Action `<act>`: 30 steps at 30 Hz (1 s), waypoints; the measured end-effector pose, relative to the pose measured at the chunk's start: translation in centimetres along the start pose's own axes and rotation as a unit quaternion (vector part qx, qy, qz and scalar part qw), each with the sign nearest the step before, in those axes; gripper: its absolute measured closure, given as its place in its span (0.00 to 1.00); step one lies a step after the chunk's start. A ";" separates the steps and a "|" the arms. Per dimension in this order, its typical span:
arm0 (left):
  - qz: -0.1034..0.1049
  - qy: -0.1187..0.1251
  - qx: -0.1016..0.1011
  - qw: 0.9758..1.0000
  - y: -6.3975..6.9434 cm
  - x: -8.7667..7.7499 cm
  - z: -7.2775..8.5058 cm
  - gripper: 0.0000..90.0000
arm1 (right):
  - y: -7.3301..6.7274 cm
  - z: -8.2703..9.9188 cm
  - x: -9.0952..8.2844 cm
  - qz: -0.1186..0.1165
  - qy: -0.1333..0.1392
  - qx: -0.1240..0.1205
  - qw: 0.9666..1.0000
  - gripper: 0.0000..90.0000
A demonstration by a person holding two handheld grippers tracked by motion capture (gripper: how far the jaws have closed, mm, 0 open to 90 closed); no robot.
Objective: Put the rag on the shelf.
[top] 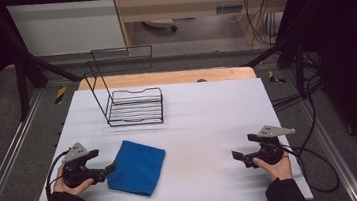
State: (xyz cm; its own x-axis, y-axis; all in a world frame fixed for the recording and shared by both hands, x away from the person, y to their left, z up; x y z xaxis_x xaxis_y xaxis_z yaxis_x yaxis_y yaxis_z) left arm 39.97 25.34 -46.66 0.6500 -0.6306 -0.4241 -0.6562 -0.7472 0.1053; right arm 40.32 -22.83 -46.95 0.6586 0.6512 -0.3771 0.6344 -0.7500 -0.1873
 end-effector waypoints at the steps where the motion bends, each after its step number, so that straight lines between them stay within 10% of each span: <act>1: 0.001 -0.004 0.002 1.000 0.1 0.1 0.0 0.11 | 0.0 0.0 0.0 0.000 -0.001 -0.003 1.000 0.02; 30: 0.003 -0.036 0.022 0.999 4.1 2.1 -1.5 0.11 | -0.8 0.3 0.9 0.002 -0.014 -0.016 1.000 0.02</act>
State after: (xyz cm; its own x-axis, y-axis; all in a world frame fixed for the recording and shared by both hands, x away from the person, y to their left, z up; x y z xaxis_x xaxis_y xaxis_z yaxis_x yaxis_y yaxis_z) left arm 39.28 20.62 -45.77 0.6179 -0.6172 -0.4871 -0.6773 -0.7325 0.0690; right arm 40.32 -21.71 -47.40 0.6493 0.6451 -0.4027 0.6453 -0.7476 -0.1571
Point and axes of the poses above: each handheld gripper's, and its own axes: x roughly forward along the jaws, z roughly out of its underside, y roughly to its right, the point moved 7 cm from there along x, roughly forward along the jaws, and after that the axes turned 10 degrees about y, right-handed, at the moved point
